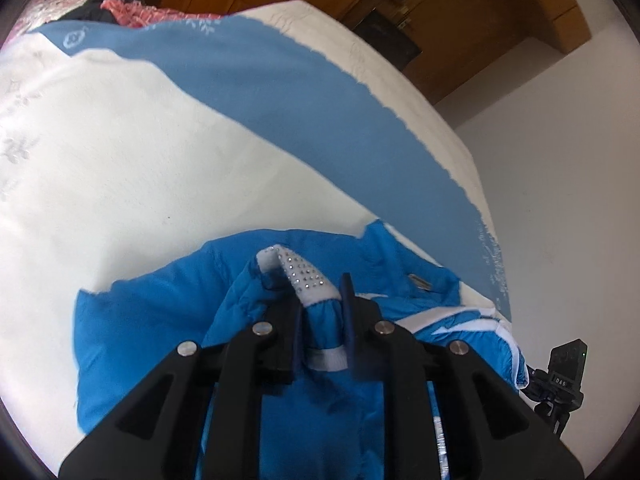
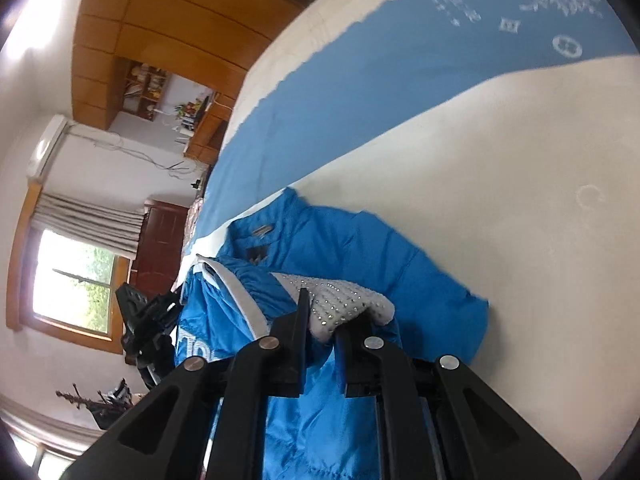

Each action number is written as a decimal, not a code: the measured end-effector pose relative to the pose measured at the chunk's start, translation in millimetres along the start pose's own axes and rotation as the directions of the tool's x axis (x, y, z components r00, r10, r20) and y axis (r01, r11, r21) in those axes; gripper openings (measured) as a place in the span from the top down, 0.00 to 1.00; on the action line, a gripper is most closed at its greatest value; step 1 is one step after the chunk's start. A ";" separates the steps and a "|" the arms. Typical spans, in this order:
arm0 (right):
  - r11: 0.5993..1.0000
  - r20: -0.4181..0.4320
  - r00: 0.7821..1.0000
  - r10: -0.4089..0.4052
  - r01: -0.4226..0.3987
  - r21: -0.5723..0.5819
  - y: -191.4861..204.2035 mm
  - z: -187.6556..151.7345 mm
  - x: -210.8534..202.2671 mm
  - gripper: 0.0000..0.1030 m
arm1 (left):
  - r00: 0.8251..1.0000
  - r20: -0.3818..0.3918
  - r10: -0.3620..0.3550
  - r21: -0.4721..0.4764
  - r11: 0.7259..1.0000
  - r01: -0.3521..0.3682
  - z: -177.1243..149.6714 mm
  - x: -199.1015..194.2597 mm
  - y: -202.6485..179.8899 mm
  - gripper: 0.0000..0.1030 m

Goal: Fold large clothes

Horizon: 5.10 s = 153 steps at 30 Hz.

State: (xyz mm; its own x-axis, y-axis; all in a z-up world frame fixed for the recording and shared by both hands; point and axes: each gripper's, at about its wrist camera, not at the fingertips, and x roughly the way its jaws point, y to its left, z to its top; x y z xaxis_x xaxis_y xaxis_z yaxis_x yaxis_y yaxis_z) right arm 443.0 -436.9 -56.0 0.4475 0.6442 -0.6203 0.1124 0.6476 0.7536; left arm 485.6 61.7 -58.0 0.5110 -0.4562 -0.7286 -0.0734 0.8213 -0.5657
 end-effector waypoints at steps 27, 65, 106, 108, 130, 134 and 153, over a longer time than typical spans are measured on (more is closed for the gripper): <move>0.925 0.062 0.969 -0.238 0.246 -0.291 22.3 -75.2 -22.2 0.75 | 0.974 0.066 0.217 0.284 0.932 -0.227 -86.8 -70.2 -10.7 0.45; 0.829 0.403 0.870 -0.284 0.434 -0.353 104.5 -134.8 -3.5 0.82 | 0.961 0.245 0.131 0.384 0.897 -0.221 -122.6 -61.6 -117.4 0.57; 0.798 0.358 0.875 -0.325 0.457 -0.393 79.4 -182.7 3.0 0.76 | 0.972 0.153 0.181 0.407 0.884 -0.229 -171.6 -35.3 -90.6 0.53; 0.814 0.384 0.864 -0.326 0.464 -0.351 72.9 -175.4 -22.7 0.56 | 0.955 0.212 0.206 0.365 0.890 -0.273 -159.3 -62.8 -77.9 0.44; 0.993 0.030 0.996 -0.084 0.087 -0.081 -42.5 -69.9 -12.0 0.21 | 1.000 -0.013 -0.020 0.106 0.994 0.021 -71.6 -45.9 53.8 0.14; 0.993 0.027 0.997 -0.067 0.069 -0.097 -39.5 -62.8 -1.4 0.38 | 1.000 -0.015 0.000 0.125 0.992 0.002 -69.7 -30.1 38.5 0.24; 0.937 0.110 0.994 -0.022 0.059 -0.345 47.2 -174.4 -138.3 0.85 | 0.989 0.103 -0.110 0.252 0.964 0.082 -169.5 -170.5 -29.2 0.80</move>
State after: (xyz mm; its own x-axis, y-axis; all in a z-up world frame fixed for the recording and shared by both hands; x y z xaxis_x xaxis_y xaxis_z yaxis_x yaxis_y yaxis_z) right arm 231.8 -424.5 27.4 0.5399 0.5809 -0.6092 -0.1740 0.7851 0.5944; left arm 255.5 57.4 17.2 0.6011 -0.5065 -0.6181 0.1868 0.8411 -0.5076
